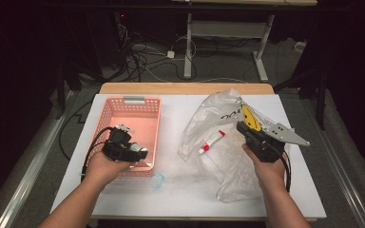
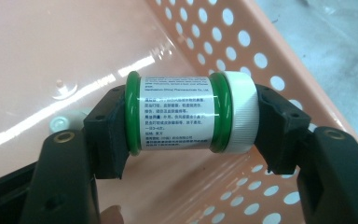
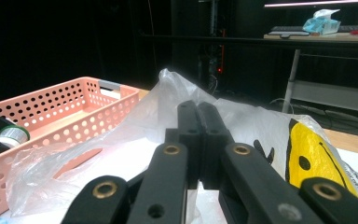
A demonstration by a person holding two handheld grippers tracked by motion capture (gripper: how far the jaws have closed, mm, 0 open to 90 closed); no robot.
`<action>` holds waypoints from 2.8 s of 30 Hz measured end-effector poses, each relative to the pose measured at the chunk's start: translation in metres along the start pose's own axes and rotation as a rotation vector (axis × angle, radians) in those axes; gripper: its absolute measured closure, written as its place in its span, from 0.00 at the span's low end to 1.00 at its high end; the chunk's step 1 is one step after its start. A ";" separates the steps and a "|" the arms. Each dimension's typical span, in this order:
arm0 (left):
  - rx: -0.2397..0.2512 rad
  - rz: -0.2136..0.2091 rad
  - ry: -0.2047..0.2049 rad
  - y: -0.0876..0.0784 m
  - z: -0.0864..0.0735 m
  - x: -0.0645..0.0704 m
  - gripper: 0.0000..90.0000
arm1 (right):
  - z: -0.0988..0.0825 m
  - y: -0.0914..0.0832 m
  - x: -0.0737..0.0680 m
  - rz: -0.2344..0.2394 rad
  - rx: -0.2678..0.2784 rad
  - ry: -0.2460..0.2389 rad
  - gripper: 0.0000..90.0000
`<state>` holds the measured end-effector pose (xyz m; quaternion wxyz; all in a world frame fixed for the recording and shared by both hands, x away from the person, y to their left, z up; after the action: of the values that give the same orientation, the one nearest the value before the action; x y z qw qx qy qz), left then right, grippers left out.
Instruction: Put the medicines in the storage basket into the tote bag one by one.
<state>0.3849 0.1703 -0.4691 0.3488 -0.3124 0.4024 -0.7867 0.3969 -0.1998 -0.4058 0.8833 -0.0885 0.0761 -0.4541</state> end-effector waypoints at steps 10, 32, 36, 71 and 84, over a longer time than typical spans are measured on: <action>0.161 -0.011 0.023 -0.011 -0.001 0.005 0.39 | -0.001 0.000 0.000 -0.001 -0.001 -0.004 1.00; 0.331 -0.004 0.052 -0.012 -0.008 0.019 0.39 | -0.001 0.001 -0.002 -0.001 -0.002 -0.004 1.00; 0.351 -0.003 0.061 -0.012 -0.011 0.021 0.39 | -0.001 0.001 -0.001 -0.001 -0.003 -0.010 1.00; 0.448 -0.137 0.139 -0.013 -0.010 0.081 0.39 | 0.000 0.000 -0.004 0.003 0.000 -0.014 1.00; 0.434 -0.173 0.198 -0.007 -0.012 0.108 0.39 | -0.001 0.000 -0.004 0.004 0.000 -0.015 1.00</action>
<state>0.3128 0.0915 -0.4462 0.2980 -0.1849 0.2281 -0.9083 0.3944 -0.1964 -0.4061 0.8846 -0.0920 0.0698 -0.4519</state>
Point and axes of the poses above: each handheld gripper's, and its own axes: y roughly forward along the jaws, z roughly out of its top, x roughly to its right, the point moved 6 cm from there along y, roughly forward along the jaws, and after that the axes turned 2 degrees about -x, right-handed, at the moved point
